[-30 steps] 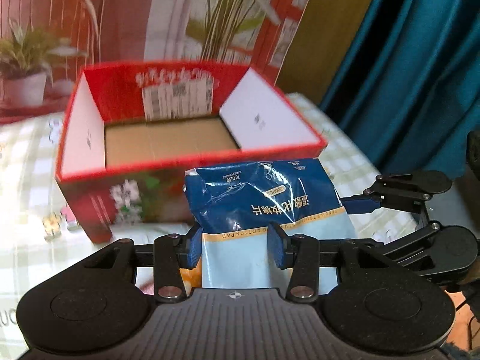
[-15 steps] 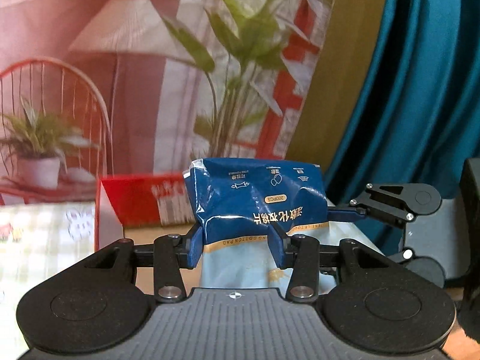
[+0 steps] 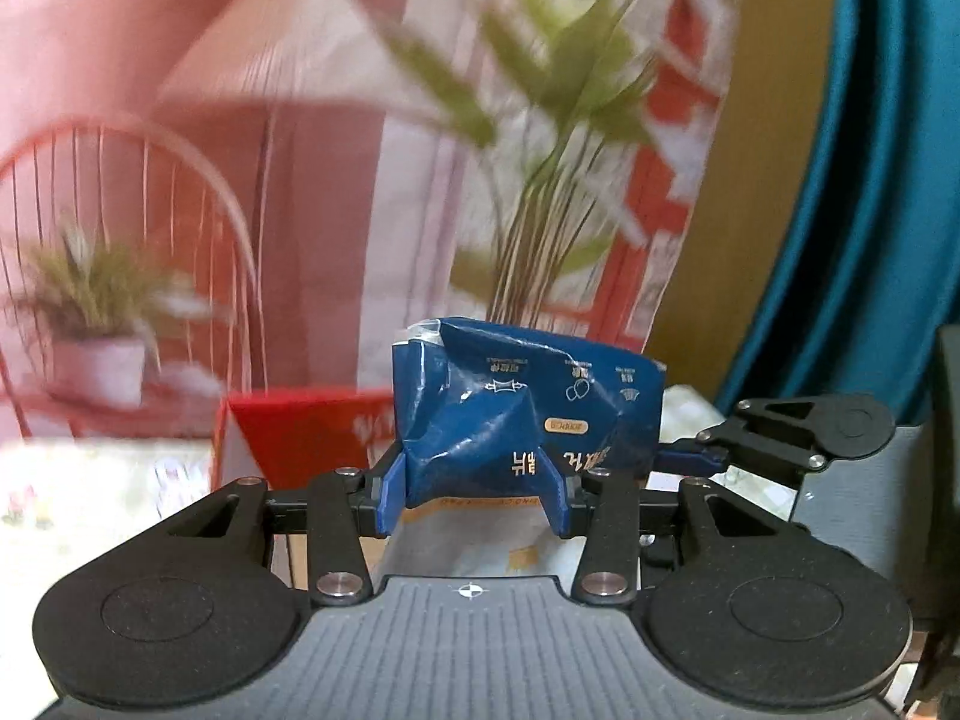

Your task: Organize soft objects

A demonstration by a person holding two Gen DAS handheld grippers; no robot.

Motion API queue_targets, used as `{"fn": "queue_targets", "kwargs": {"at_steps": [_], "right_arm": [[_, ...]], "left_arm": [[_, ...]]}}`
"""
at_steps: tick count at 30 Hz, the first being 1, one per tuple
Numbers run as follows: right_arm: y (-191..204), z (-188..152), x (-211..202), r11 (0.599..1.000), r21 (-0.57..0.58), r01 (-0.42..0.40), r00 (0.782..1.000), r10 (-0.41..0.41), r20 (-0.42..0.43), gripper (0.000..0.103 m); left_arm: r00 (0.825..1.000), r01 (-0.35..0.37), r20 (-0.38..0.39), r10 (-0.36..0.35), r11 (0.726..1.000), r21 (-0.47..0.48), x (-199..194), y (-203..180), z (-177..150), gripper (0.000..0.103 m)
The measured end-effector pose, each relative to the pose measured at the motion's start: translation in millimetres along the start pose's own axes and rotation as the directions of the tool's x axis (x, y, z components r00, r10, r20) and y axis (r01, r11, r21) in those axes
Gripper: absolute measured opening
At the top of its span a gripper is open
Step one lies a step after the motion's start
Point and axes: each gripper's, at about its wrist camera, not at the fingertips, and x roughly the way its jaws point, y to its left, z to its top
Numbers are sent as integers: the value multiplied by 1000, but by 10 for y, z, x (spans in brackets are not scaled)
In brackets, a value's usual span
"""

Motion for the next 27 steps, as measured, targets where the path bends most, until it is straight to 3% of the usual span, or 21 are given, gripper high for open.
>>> {"fn": "queue_targets", "kwargs": {"at_steps": [4,11,14,18,27], "right_arm": [[-56,-74,196,997,65,-45,997,49,-58,35],[-200,-240,414,974,211,-86,981,120,-151,34],[-212,-294,433,966,246,-76,979,119,-165,35],[-211,-311,393,971,240,-10,984,52,-170,44],[-255,-334,-67,948,317,-35,997,56,-57,47]], "left_arm": [[994,19,-106,-29,996,-91,301,153,-91,47],[973,42,-224,-64,994,-103,533,220,-252,47],[972,18,-230,-44,993,-113,577,239,-288,52],[974,-18,-226,1,997,-75,544,218,-326,60],[985,-88,-153,80,995,-52,-27,216,-338,61]]}}
